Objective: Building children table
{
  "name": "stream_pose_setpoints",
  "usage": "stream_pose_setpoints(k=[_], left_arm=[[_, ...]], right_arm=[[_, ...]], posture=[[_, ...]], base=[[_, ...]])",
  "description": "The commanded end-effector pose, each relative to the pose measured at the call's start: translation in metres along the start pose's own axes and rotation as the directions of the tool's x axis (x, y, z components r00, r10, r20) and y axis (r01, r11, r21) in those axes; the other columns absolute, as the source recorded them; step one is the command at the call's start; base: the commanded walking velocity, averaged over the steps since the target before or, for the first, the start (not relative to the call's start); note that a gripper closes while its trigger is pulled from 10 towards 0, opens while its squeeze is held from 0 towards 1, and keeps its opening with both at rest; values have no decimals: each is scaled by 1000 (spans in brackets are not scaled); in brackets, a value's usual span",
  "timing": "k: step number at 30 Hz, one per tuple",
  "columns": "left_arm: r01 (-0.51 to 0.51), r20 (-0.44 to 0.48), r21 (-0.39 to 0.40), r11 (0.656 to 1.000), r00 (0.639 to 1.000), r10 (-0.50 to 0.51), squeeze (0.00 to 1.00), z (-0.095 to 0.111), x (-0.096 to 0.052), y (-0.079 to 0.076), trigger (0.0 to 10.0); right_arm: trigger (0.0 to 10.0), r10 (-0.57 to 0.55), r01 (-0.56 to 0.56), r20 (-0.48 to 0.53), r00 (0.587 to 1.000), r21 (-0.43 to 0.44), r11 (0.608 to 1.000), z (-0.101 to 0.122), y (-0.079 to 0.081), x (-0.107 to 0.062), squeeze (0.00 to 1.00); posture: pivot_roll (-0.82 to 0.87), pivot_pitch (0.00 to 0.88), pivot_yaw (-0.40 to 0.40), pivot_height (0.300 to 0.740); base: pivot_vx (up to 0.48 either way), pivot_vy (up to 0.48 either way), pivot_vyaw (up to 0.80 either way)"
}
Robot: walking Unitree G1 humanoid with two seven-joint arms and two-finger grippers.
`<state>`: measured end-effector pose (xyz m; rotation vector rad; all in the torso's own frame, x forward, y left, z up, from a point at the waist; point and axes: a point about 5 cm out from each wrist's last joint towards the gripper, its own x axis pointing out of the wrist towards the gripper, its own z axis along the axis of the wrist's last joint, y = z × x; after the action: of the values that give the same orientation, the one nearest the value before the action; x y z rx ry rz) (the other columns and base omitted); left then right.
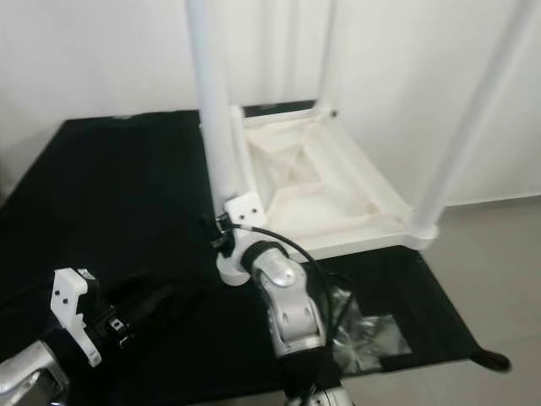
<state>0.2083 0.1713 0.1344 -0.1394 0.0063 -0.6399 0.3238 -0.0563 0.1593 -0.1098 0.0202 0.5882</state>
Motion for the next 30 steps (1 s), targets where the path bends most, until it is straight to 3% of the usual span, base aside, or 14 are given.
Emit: stream_pose_setpoints(k=[1, 7, 8, 9, 10, 11, 15, 18, 19, 21, 23, 24, 25, 30], left_arm=[[-29, 0, 7, 1000, 1000, 29, 0, -1, -1, 2, 10000], [-30, 0, 7, 1000, 1000, 30, 0, -2, 0, 2, 10000], [-27, -2, 5, 1000, 1000, 27, 0, -2, 0, 2, 10000], [-25, -4, 4, 1000, 1000, 25, 0, -2, 0, 2, 10000], [-22, -6, 2, 1000, 1000, 22, 0, -3, 0, 2, 10000], [-22, -6, 2, 1000, 1000, 22, 0, -3, 0, 2, 10000], [-21, -13, 0, 1000, 1000, 21, 0, -4, 0, 1, 10000], [-22, -18, 1, 1000, 1000, 22, 0, -5, 0, 1, 10000], [-22, -20, 4, 1000, 1000, 22, 0, -5, 0, 1, 4706], [-23, -25, 7, 1000, 999, 23, 0, -6, -1, 0, 0], [-21, -36, 13, 1000, 999, 21, 0, -7, -1, 0, 0], [-20, -39, 15, 1000, 999, 20, 0, -7, -1, -1, 0], [-17, -47, 19, 1000, 999, 18, 0, -8, -2, -1, 0], [-16, -70, 30, 999, 997, 18, 0, -9, -4, -1, 0]], right_arm=[[10000, -15, 18, -103, 995, 26, 1000, -10, -1, 2, 937], [10000, 95, -92, -61, 994, 39, 995, 7, -5, 9, 1000], [10000, 200, -199, -63, 978, 26, 980, 7, -7, 14, 1000], [10000, 286, -286, -59, 956, -4, 958, 8, -11, 18, 722], [10000, 363, -365, -55, 930, -26, 931, 9, -14, 20, 0], [10000, 363, -365, -55, 930, -26, 931, 9, -14, 20, 0], [10000, 556, -558, -46, 830, -45, 829, 14, -20, 20, 0], [10000, 608, -611, -63, 792, -61, 790, 18, -26, 22, 0], [10000, 623, -627, -71, 779, -66, 777, 21, -29, 24, 0], [10000, 657, -661, -84, 750, -48, 749, 25, -36, 26, 0], [4392, 646, -650, -92, 758, -21, 760, 30, -47, 28, 0], [4392, 638, -642, -92, 764, -14, 767, 32, -51, 29, 0], [0, 624, -628, -101, 775, -18, 778, 33, -55, 29, 0], [0, 614, -621, -121, 780, -25, 784, 35, -62, 28, 0]], posture=[[3, 79, 10, 740], [7, 78, 9, 740], [12, 74, 11, 740], [17, 71, 12, 740], [19, 71, 13, 740], [19, 71, 13, 740], [46, 68, 13, 740], [51, 65, 10, 740], [51, 65, 10, 740], [62, 65, 10, 740], [67, 65, 9, 740], [67, 65, 9, 740], [70, 64, 9, 740], [70, 65, 10, 740]], base=[[0, 0, 0], [0, 0, 0], [0, 0, 0], [0, 0, 0], [0, 0, 0], [0, 0, 0], [0, 0, 0], [0, 0, 0], [0, 0, 0], [0, 0, 0], [0, 0, 0], [0, 0, 0], [0, 0, 0], [0, 0, 0]])
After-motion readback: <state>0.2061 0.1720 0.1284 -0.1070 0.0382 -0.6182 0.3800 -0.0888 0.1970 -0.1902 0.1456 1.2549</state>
